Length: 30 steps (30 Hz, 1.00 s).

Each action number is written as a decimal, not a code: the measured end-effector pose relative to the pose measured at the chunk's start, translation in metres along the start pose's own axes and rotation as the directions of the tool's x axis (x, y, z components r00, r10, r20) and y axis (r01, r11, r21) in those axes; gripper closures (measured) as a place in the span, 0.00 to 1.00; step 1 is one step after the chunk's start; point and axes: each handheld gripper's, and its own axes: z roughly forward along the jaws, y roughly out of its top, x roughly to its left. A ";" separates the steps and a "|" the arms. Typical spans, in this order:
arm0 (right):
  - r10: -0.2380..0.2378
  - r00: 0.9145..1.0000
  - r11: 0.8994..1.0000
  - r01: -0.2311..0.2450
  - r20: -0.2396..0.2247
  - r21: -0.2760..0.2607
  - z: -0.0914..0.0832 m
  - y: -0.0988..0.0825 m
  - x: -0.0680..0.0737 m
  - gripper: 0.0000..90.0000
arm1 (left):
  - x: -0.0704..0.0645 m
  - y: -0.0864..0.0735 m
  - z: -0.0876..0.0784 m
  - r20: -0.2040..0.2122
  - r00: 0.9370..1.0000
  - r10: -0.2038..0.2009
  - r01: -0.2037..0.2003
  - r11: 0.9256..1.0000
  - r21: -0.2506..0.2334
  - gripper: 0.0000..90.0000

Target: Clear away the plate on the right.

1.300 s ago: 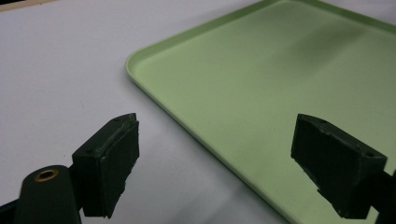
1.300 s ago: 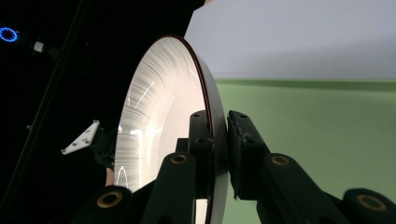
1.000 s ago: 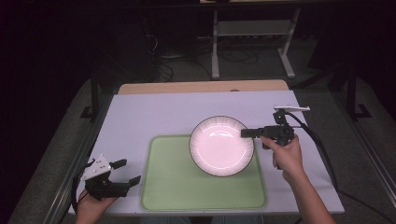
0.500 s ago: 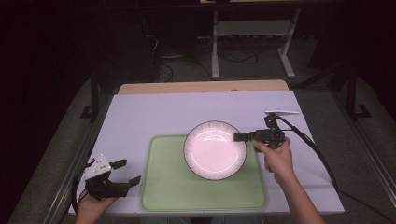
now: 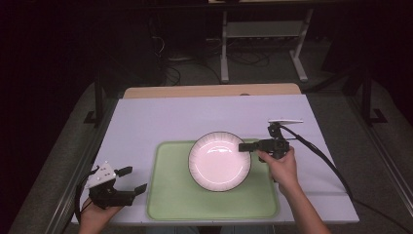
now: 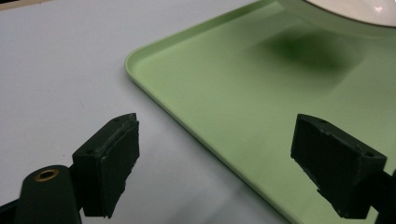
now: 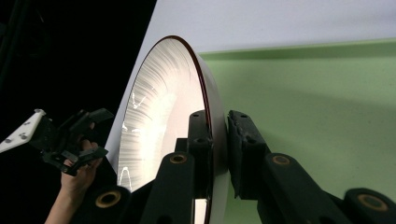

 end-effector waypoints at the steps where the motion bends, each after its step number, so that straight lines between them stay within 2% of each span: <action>1: 0.001 1.000 1.000 -0.001 0.003 0.002 0.001 0.000 0.000 0.88 | 0.000 0.000 0.000 0.000 1.000 0.000 0.000 1.000 -0.001 0.17; 30: 0.011 0.999 1.000 -0.012 0.052 0.028 0.029 -0.008 -0.012 0.87 | 0.001 0.000 0.000 0.001 1.000 0.000 0.000 1.000 -0.003 0.17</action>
